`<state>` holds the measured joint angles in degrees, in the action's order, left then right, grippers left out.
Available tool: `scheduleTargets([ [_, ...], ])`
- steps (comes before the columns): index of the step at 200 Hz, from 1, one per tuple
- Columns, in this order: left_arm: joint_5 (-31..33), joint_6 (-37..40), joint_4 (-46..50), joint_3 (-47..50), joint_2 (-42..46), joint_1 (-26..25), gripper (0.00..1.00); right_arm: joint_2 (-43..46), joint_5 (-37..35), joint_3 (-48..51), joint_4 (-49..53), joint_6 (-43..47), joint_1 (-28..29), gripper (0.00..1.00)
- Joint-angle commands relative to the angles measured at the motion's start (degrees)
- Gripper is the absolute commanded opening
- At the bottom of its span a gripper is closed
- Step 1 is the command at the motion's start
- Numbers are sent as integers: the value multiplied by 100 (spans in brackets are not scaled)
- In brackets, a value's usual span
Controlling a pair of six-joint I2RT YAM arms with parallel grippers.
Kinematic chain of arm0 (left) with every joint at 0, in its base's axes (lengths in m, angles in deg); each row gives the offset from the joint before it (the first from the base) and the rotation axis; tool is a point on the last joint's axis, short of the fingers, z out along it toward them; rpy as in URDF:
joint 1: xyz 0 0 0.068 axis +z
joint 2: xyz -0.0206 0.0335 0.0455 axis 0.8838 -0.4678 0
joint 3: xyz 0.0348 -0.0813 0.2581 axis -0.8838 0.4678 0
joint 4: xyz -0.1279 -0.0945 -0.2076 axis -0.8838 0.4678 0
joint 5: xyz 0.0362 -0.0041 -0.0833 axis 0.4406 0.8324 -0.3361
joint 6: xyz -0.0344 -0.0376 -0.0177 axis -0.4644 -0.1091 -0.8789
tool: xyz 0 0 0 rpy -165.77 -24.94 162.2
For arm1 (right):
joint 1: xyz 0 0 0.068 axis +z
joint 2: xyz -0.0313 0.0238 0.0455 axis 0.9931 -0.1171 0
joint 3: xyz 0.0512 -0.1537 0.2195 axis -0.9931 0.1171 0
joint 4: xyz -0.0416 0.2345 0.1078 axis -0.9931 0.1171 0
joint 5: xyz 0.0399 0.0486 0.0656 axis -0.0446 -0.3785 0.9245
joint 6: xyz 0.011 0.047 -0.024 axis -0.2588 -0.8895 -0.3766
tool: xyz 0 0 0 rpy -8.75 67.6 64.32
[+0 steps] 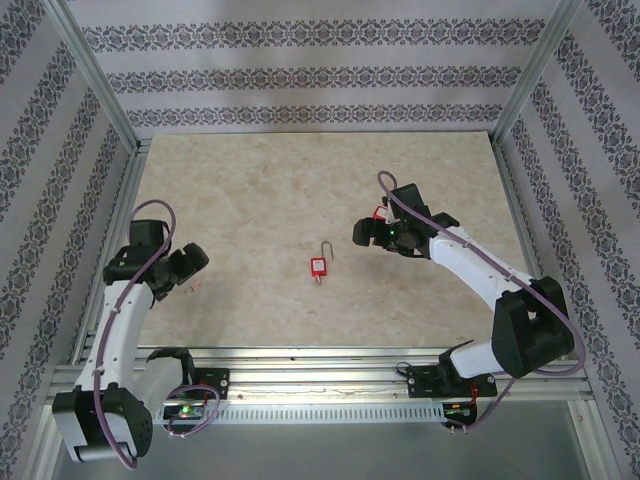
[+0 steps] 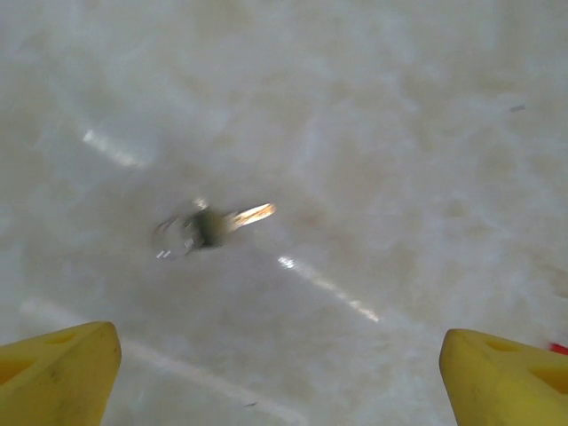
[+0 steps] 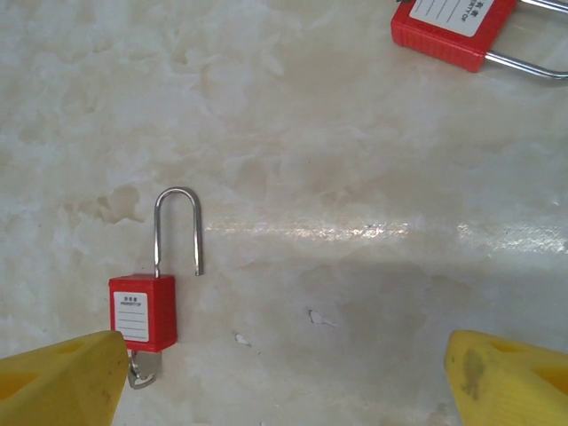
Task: Unlock with the key
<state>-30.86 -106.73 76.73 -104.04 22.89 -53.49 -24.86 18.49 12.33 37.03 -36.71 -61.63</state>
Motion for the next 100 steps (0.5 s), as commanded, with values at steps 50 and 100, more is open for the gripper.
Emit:
scheduleTargets([
  [50,-405,-574,-544,761,-841,625,78,288,483,-56,-230,150,103,92],
  [100,-405,-609,-1125,783,-1423,840,69,385,557,28,-242,201,129,92],
])
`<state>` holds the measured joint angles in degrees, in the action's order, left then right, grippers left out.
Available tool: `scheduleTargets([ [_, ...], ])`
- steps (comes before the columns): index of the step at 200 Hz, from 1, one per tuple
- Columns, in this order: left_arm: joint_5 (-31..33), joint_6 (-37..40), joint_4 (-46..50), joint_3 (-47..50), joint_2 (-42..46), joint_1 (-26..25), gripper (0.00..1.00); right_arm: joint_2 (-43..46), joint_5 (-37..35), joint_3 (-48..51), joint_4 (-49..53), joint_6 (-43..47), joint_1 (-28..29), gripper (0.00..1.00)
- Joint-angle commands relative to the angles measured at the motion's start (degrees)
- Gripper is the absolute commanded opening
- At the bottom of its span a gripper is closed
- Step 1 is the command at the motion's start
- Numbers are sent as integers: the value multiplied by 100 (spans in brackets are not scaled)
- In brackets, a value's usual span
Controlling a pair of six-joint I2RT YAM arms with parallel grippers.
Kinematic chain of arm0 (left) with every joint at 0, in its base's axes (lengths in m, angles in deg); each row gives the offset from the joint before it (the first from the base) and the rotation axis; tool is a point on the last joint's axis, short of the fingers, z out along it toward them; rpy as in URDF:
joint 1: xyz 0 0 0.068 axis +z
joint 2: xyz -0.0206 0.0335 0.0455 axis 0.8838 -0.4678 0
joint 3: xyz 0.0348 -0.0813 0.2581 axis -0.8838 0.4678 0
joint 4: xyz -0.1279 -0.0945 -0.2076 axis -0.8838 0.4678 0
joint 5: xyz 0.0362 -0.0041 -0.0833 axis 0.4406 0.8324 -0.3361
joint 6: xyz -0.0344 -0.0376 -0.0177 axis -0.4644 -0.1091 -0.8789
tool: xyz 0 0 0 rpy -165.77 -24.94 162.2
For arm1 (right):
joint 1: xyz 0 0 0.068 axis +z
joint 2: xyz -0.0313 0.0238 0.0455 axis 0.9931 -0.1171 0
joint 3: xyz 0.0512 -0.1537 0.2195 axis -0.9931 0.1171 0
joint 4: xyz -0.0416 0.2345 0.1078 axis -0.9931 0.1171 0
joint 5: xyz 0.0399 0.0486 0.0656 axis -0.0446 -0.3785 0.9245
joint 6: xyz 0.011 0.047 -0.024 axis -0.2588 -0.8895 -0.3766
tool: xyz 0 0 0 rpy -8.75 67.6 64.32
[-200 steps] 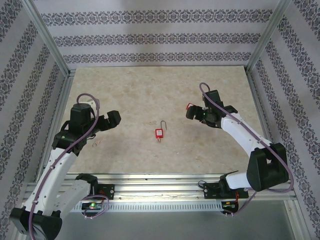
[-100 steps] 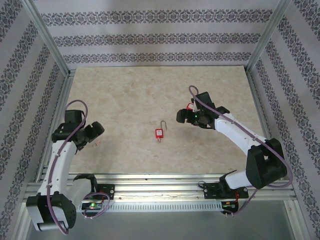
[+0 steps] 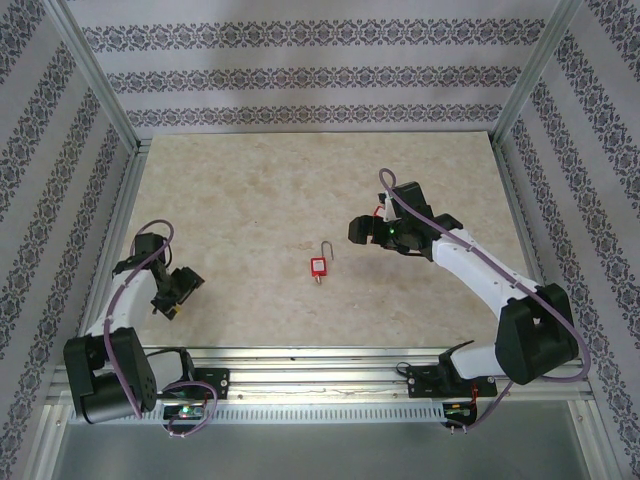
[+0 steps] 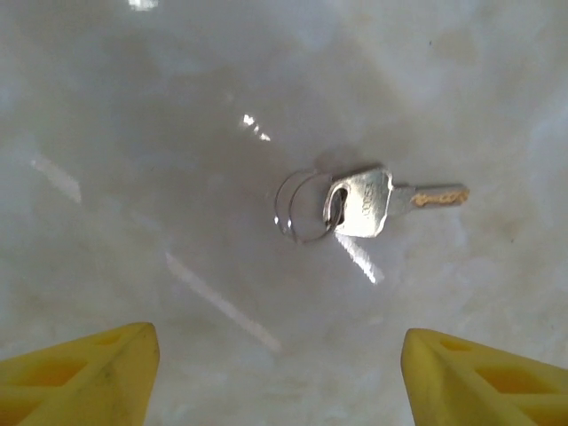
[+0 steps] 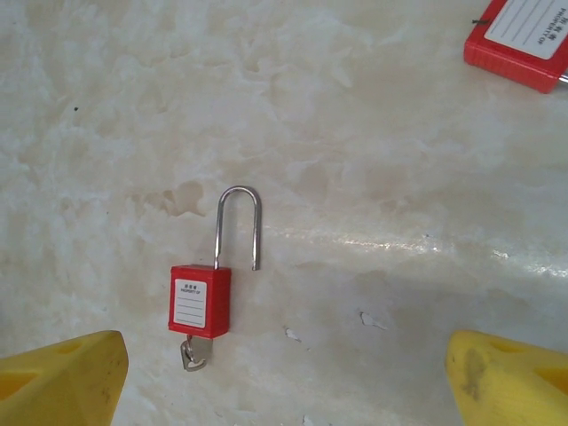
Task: Unlock with the key
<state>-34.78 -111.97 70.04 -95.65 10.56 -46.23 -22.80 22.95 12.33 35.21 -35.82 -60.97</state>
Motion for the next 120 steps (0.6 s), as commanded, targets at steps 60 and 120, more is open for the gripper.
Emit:
scheduleTargets([
  [60,-315,-115,-1135,-100,-924,152,51,179,176,185,-116,41,129,91],
  [120,-437,-85,-1426,58,-1093,170,40,259,156,230,-95,-21,169,91],
])
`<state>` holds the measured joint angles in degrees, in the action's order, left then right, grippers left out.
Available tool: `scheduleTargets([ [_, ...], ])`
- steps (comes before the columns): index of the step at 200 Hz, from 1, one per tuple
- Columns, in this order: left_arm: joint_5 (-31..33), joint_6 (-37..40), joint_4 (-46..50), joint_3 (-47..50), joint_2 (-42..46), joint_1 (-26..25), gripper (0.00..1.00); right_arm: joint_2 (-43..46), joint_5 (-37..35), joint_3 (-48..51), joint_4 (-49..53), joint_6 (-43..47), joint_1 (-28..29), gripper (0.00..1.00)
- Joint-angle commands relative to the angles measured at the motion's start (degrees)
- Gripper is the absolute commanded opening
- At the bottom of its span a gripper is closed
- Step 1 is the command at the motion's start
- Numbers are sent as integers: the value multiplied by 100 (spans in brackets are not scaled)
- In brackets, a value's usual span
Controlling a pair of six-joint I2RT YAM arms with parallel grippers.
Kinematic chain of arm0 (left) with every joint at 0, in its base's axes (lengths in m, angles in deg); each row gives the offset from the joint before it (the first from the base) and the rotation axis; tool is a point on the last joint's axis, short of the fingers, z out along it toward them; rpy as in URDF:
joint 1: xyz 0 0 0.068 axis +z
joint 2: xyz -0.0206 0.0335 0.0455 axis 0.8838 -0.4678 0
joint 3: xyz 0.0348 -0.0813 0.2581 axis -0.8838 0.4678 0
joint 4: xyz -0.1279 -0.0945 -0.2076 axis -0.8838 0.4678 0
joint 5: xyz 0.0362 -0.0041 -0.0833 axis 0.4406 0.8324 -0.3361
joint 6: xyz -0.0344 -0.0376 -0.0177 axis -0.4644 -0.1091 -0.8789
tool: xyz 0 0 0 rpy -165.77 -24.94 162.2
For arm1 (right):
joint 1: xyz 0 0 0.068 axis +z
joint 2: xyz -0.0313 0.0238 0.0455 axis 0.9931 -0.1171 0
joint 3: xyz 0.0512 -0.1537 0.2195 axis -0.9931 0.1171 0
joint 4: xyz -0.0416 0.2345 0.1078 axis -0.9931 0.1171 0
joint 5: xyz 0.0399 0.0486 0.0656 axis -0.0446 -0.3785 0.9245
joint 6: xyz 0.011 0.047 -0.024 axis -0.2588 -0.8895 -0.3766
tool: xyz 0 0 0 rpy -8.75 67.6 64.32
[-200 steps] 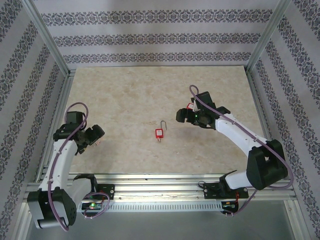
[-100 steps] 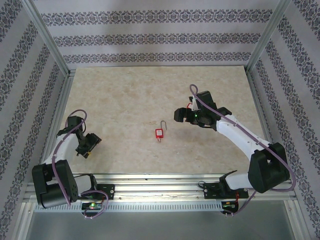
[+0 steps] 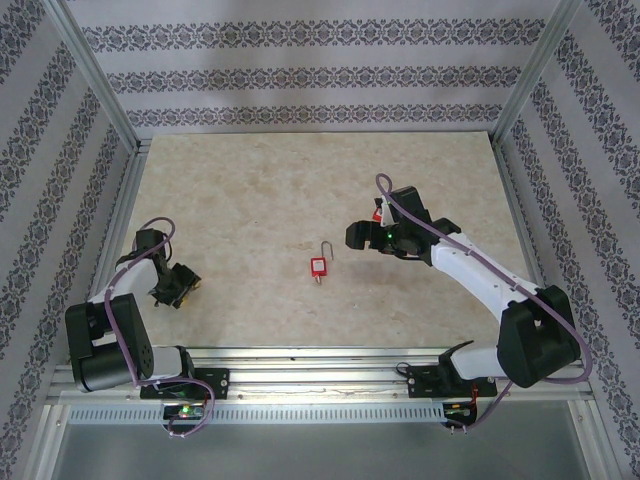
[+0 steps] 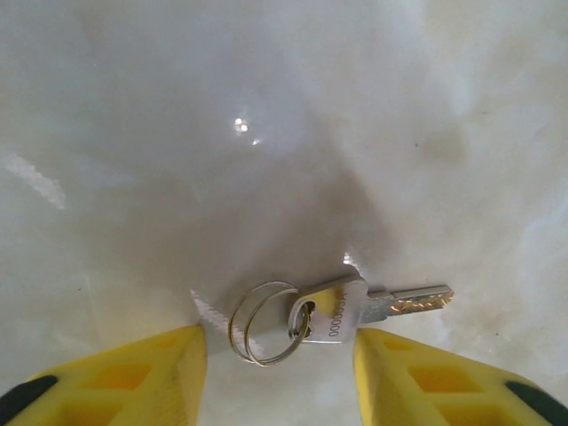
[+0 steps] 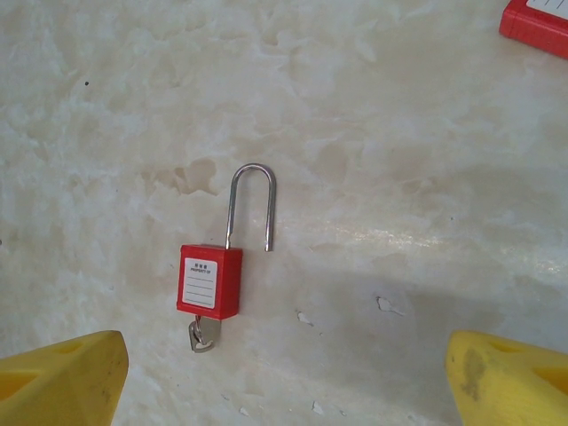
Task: Unlock with the key
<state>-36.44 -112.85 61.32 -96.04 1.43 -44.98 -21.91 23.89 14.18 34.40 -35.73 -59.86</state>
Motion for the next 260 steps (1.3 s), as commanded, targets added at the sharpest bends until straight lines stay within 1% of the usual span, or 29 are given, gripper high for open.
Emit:
scheduleTargets([
  [1,-276,4,-561,97,-179,41,39,174,63,44,-11,-30,57,91],
  [24,-305,187,-537,-23,-239,45,29,258,55,54,18,-25,75,92],
  [52,-532,441,-516,-103,-92,45,15,366,55,102,-17,-110,165,91],
  [68,-676,560,-498,-123,-7,45,11,371,86,133,-98,-192,320,91],
  [82,-908,612,-528,-104,77,45,5,338,71,111,-134,-228,526,91],
  [93,-1076,613,-533,-76,197,37,2,298,8,74,-131,-282,692,91],
  [106,-1154,617,-504,-23,373,37,0,254,-48,71,-197,-364,867,91],
  [121,-1382,605,-532,55,642,28,0,187,-51,83,-324,-520,1053,91],
  [148,-1877,249,-767,252,1508,-103,0,43,216,167,-890,-826,1388,91],
  [168,-1905,236,-448,150,1931,-166,0,-125,258,134,-1132,-957,1579,91],
  [182,-2072,246,-308,84,2184,-183,0,-222,283,107,-1221,-1041,1651,91],
  [191,-2259,145,-422,109,2390,-220,0,-234,365,179,-1473,-1175,1674,91],
  [206,-2609,-72,-783,106,2569,-410,0,-235,615,354,-2126,-1526,1666,91],
  [216,-2653,-108,-875,-7,2560,-619,0,-253,689,347,-2341,-1715,1659,92],
  [233,-2498,-145,-1095,-190,2545,-1122,0,-325,765,291,-2549,-2143,1657,92],
  [249,-2331,-165,-1404,-341,2446,-1667,0,-458,1001,257,-2884,-2742,1657,92],
  [260,-2181,-152,-1595,-426,2329,-2000,0,-545,1023,245,-3014,-3177,1665,92],
])
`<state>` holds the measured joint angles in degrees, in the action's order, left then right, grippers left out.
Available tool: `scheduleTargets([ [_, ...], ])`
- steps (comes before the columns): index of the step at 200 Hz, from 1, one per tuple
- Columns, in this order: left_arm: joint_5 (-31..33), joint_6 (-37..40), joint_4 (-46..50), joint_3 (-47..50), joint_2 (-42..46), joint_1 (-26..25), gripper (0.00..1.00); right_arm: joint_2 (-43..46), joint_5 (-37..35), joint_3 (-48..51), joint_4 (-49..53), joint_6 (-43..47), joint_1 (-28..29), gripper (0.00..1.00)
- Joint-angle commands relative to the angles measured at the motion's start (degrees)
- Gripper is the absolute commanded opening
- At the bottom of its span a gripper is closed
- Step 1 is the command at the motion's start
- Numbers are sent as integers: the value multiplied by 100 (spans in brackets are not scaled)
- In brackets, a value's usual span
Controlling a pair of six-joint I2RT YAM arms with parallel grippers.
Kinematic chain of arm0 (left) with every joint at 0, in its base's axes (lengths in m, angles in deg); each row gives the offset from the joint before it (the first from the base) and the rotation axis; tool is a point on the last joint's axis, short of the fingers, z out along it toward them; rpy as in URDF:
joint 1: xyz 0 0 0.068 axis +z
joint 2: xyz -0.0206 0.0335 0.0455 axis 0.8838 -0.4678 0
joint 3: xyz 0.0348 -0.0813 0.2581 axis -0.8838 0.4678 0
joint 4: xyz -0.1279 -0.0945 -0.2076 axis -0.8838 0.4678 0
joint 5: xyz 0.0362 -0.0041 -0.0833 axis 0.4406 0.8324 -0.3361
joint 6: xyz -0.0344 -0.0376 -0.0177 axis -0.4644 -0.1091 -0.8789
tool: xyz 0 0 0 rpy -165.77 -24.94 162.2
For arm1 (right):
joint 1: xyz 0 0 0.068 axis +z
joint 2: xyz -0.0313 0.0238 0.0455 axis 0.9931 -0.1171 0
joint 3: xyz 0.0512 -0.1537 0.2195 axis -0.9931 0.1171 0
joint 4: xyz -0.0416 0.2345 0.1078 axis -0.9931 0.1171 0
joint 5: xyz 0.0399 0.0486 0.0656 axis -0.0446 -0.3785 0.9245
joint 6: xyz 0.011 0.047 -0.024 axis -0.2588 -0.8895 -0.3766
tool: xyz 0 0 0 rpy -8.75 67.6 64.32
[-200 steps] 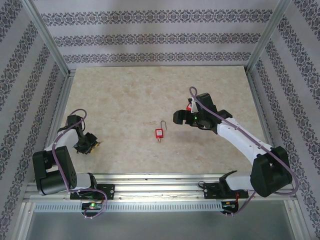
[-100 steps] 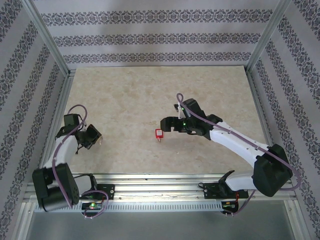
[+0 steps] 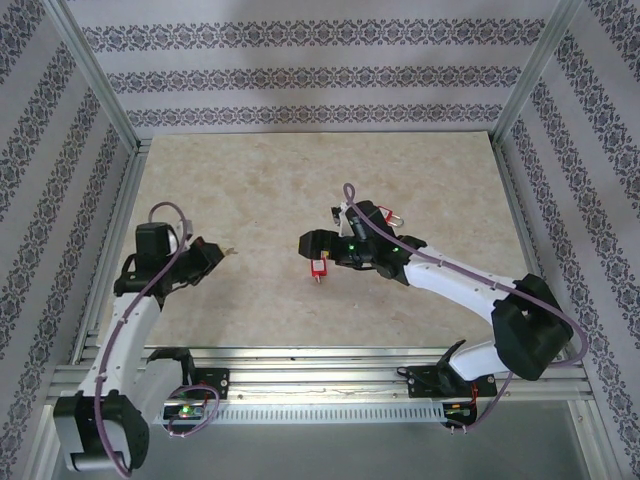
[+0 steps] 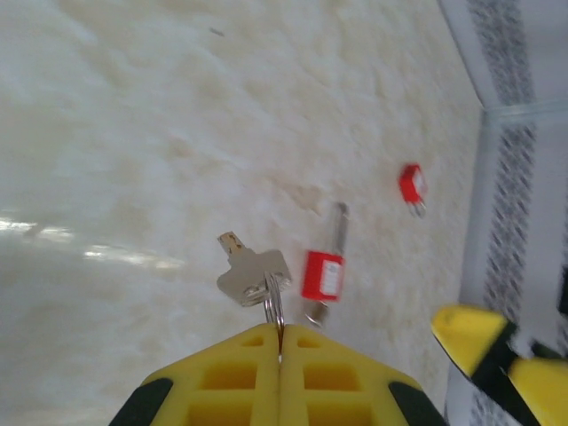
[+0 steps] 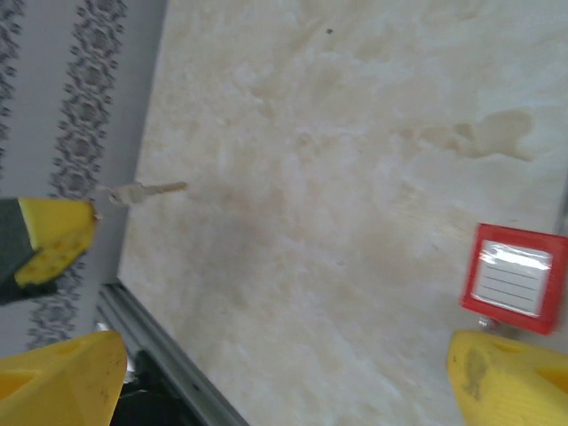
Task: Unlock with the key
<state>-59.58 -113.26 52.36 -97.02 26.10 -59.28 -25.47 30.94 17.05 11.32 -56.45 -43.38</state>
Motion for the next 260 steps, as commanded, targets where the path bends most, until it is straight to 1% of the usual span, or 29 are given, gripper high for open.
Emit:
scheduleTargets([
  [1,147,-110,-713,-334,-145,-594,0,-197,317,-41,-715,-1157,17,92],
  [12,290,-84,-927,-396,-266,-860,0,-263,339,31,-994,-1639,20,91],
  [52,775,-127,-1995,-370,-655,-1652,0,-538,247,560,-2732,-3401,176,91],
  [64,942,-37,-2260,-370,-754,-1884,0,-649,189,686,-3216,-3818,244,90],
  [76,1038,58,-2414,-401,-876,-2064,0,-724,193,697,-3380,-4056,286,91],
  [101,1220,203,-2694,-396,-1094,-2348,0,-823,46,724,-3608,-4341,408,91],
  [137,1377,254,-3140,-259,-1233,-2544,0,-910,-167,743,-3645,-4488,492,91],
  [170,1390,268,-3565,-81,-1315,-2757,0,-1237,-238,757,-4243,-4792,510,91],
  [189,1375,235,-3783,46,-1390,-2836,0,-1400,-267,706,-4292,-4872,519,91],
  [197,1384,219,-3864,99,-1399,-2873,0,-1470,-298,730,-4538,-4953,513,92],
  [213,1438,224,-3904,148,-1415,-2950,0,-1587,-325,753,-4772,-5066,493,92],
  [237,1474,197,-3979,223,-1435,-3068,0,-1680,-373,753,-4860,-5122,468,92],
  [260,1635,206,-3814,282,-1374,-3088,0,-1624,-422,885,-5073,-5161,353,92],
])
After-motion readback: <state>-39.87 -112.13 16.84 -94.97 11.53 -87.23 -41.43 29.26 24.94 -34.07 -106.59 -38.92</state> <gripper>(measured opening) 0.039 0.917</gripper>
